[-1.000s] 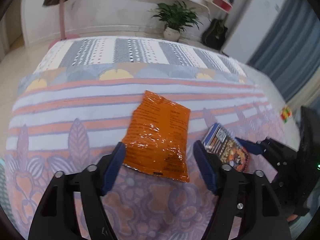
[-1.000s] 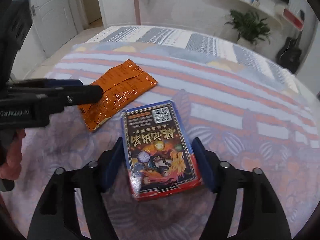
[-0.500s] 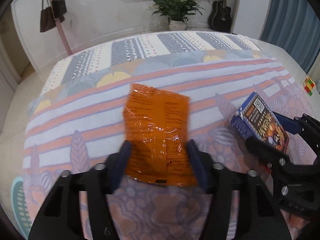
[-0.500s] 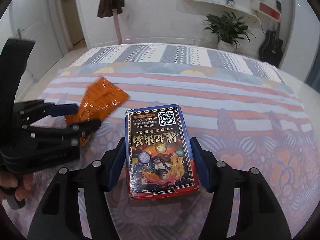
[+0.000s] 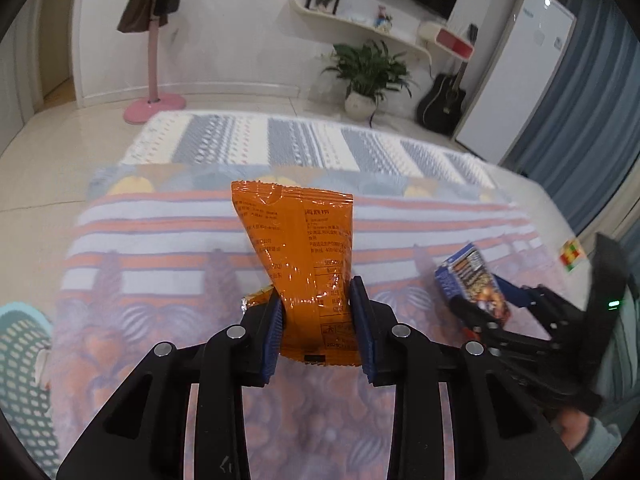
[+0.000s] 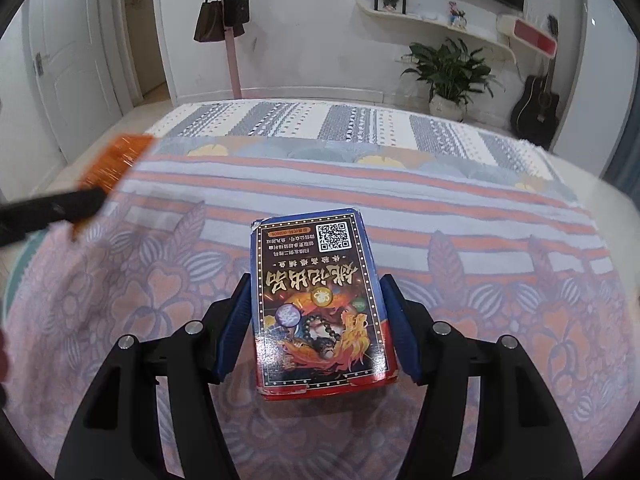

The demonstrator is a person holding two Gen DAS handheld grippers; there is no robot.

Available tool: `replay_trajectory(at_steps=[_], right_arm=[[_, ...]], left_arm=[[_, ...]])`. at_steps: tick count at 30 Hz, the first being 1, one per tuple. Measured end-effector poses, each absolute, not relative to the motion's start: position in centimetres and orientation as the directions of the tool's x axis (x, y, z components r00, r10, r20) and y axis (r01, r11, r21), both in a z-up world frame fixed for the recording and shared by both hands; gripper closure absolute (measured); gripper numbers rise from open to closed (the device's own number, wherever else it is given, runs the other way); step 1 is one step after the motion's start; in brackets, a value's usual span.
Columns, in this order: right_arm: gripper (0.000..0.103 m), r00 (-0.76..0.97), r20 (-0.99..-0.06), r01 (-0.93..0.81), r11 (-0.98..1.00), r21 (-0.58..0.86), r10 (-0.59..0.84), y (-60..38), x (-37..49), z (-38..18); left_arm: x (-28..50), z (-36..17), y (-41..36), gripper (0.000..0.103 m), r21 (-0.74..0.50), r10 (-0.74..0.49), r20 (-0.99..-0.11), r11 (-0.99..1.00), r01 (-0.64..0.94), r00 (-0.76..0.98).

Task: Collect trash
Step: 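Carry the snack bag and card box over the wastebasket and release both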

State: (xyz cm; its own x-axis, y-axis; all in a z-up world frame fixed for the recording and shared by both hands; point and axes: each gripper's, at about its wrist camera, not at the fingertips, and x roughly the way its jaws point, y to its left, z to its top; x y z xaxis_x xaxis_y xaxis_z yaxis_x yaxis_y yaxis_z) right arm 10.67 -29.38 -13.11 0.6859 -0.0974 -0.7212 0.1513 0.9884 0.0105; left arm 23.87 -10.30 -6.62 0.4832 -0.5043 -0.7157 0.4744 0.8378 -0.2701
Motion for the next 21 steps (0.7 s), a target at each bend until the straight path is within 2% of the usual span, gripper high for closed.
replay_trajectory(at_steps=[6,9,13,17,19,21], right_arm=[[0.044,0.747,-0.665,0.064,0.995,0.082,0.007,-25.0,10.8,-8.9],[0.044,0.779,-0.624,-0.017,0.996,0.088,0.069,-21.4,11.4,-5.9],[0.044,0.796,-0.579,-0.121,0.983,0.135,0.178,-16.7,12.2,-2.8],[0.044,0.767,-0.563,-0.193,0.947,0.256,0.308,-12.9,13.5,-1.8],[0.044,0.758,-0.563,-0.217,0.941,0.259,0.330,-10.4,14.1,-1.6],[0.044,0.745,-0.568,-0.241,0.936,0.258,0.349,-8.2,14.4,-1.5]], left_arm=[[22.1,-3.2,-5.0,0.073,-0.294,-0.490,-0.677,0.864,0.410,0.548],[21.1,-1.8,-0.5,0.073,-0.409,-0.541,-0.624,0.841,0.355,0.564],[19.4,-0.7,4.6,0.072,-0.414,-0.471,-0.607,0.875,0.251,0.640],[17.2,-1.4,9.9,0.072,-0.468,-0.408,-0.594,0.876,0.114,0.693],[16.2,-2.0,12.8,0.072,-0.460,-0.334,-0.609,0.888,0.024,0.720],[15.5,-2.7,15.1,0.070,-0.396,-0.210,-0.644,0.914,-0.086,0.736]])
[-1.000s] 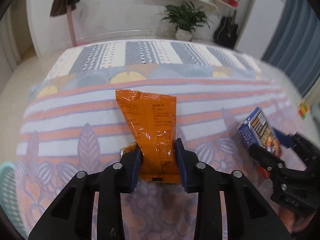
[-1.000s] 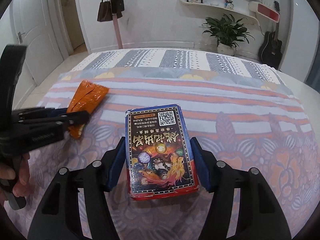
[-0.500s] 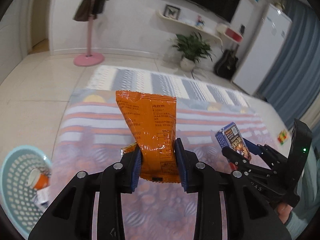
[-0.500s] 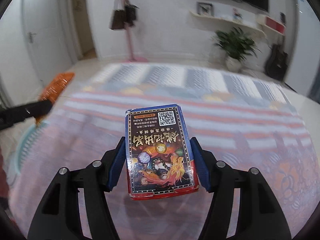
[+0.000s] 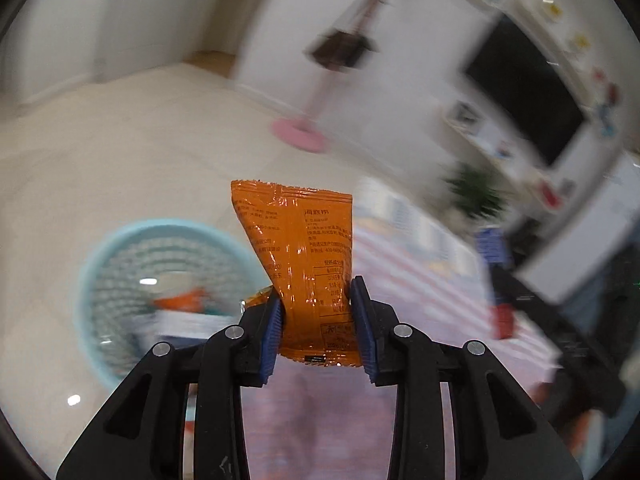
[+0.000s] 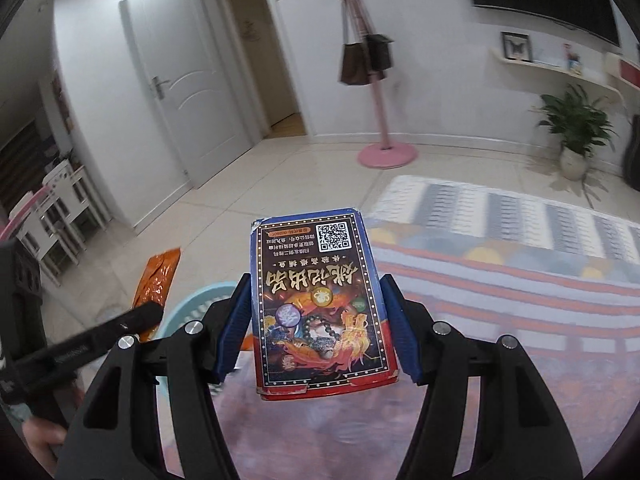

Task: Collect trash
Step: 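Carry the snack bag and card box over the wastebasket and release both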

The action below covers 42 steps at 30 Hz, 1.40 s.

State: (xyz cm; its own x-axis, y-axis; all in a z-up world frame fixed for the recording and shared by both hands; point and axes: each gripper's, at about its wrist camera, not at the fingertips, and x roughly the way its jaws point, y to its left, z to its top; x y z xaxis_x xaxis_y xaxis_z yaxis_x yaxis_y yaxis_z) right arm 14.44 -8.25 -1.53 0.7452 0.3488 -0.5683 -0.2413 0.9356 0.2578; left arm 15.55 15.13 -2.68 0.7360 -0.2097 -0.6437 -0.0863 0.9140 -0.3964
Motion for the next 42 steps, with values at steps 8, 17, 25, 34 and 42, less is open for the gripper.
replay_trajectory(at_steps=[8,17,25,34,42], right_arm=[[0.044,0.697,-0.593,-0.381,0.909,0.169,0.403,2.0,15.0,-1.3],[0.043,0.621,-0.669,-0.401,0.899,0.177,0.408,6.8,17.1,-5.1],[0.040,0.491,-0.757,-0.338,0.896,0.289,0.430,7.9,21.2,-8.7],[0.030,0.523,-0.735,-0.319,0.899,0.301,0.432,6.6,20.4,-7.7],[0.030,0.639,-0.684,-0.302,0.932,0.198,0.353,4.8,15.9,-3.8]], left_arm=[[15.5,-5.3,21.1,0.069,-0.375,-0.067,-0.699,0.882,-0.285,0.712],[16.1,-6.5,24.0,0.066,-0.430,-0.096,-0.727,0.835,-0.342,0.680],[16.6,-7.5,24.2,0.042,-0.430,-0.095,-0.750,0.822,-0.373,0.655],[16.1,-6.5,24.6,0.029,-0.422,-0.064,-0.740,0.819,-0.389,0.669],[13.0,-0.6,22.2,0.024,-0.298,0.088,-0.656,0.882,-0.364,0.750]])
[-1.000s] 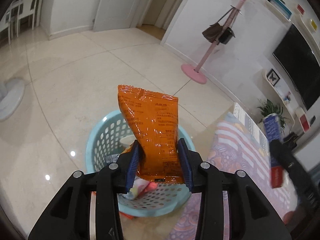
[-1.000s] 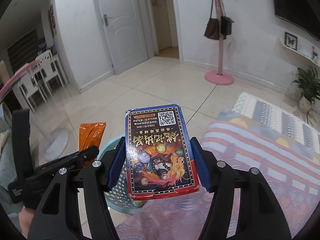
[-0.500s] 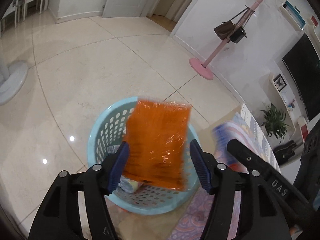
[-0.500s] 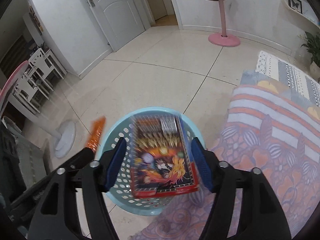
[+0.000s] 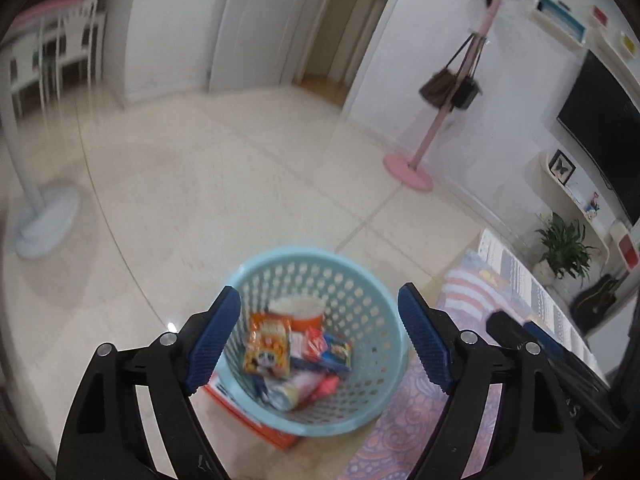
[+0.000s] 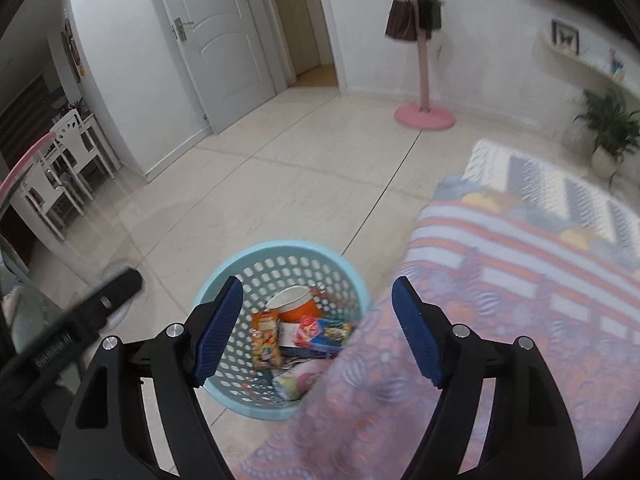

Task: Collect trash

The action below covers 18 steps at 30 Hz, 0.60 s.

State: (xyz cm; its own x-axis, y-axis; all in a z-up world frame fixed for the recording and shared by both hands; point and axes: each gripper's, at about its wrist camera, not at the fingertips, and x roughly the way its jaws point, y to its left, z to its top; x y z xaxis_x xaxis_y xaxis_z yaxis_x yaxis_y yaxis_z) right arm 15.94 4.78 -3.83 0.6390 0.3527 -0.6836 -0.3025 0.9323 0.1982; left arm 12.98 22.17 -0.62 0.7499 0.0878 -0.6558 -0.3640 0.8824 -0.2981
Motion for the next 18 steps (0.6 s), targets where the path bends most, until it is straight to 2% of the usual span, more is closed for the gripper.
replay_trajectory(at_steps=[3,6,9,18], right_arm=[[0.028,0.688,-0.655,-0.280,0.947,0.158,0.313,3.3,13.1,-1.5],[0.021,0.736,-0.622,-0.262,0.960,0.101,0.266,2.1,10.4,0.8],[0.020,0.778,-0.584,-0.245,0.968,0.062,0.234,0.7,7.6,3.2],[0.017,0.820,-0.530,-0.170,0.977,0.130,0.213,-3.5,1.7,6.1]], left_arm=[[11.2,1.9,21.1,0.024,-0.307,0.090,-0.595,0.893,-0.329,0.798],[9.7,4.2,19.6,0.024,-0.287,0.089,-0.547,0.914,-0.286,0.832],[7.6,6.9,17.7,0.023,-0.280,0.066,-0.505,0.931,-0.236,0.860],[1.5,12.0,14.3,0.018,-0.174,0.112,-0.405,0.965,-0.197,0.907]])
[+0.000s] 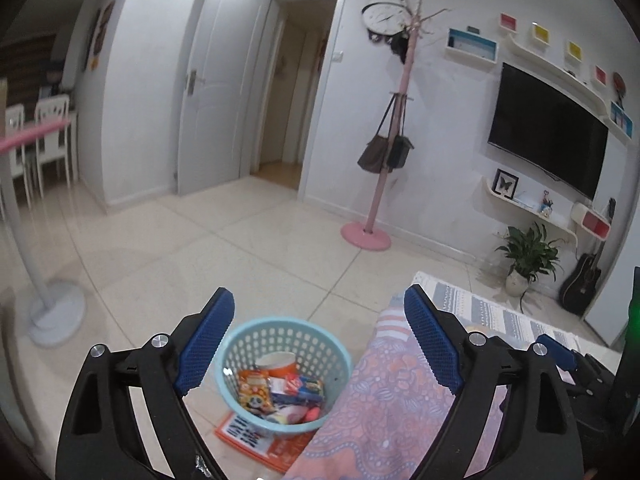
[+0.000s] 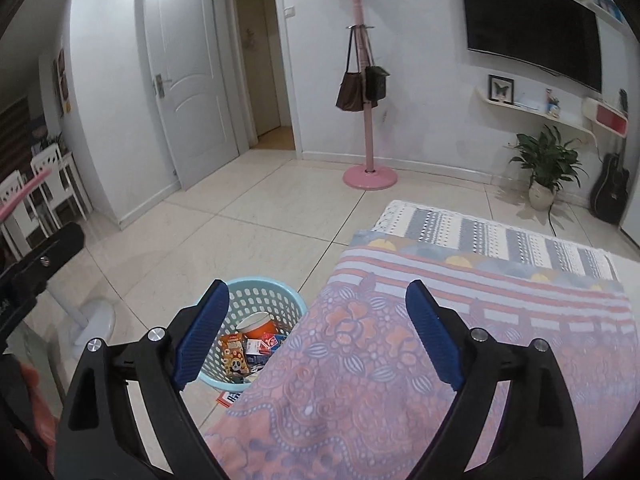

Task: Collect trash

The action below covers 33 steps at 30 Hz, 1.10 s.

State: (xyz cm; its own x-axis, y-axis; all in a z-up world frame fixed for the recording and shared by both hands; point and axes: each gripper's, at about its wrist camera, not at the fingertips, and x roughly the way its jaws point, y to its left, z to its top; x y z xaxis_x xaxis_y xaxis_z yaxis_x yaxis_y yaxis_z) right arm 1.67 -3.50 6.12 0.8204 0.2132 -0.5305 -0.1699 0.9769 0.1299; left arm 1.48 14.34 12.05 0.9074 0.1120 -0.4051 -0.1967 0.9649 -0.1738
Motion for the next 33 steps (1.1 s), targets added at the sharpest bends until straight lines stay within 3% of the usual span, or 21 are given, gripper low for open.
replay_trajectory(at_steps=[19,27,33], right_arm=[[0.017,0.892,-0.423,-0.120,0.986,0.119,0.160,-6.1,-7.0,10.1],[0.017,0.916,-0.383,-0.100,0.993,0.067,0.118,-5.3,-8.4,8.2],[0.017,0.917,-0.387,-0.073,0.994,0.077,0.098,-4.3,-7.5,4.7]], left_arm=[[-6.5,16.1,9.4,0.008,-0.097,0.096,-0.270,0.987,-0.126,0.958],[-6.7,13.7,9.3,0.008,-0.113,0.126,-0.269,0.980,-0.161,0.955],[-5.5,10.6,10.5,0.008,-0.136,0.230,-0.276,0.952,-0.274,0.933]])
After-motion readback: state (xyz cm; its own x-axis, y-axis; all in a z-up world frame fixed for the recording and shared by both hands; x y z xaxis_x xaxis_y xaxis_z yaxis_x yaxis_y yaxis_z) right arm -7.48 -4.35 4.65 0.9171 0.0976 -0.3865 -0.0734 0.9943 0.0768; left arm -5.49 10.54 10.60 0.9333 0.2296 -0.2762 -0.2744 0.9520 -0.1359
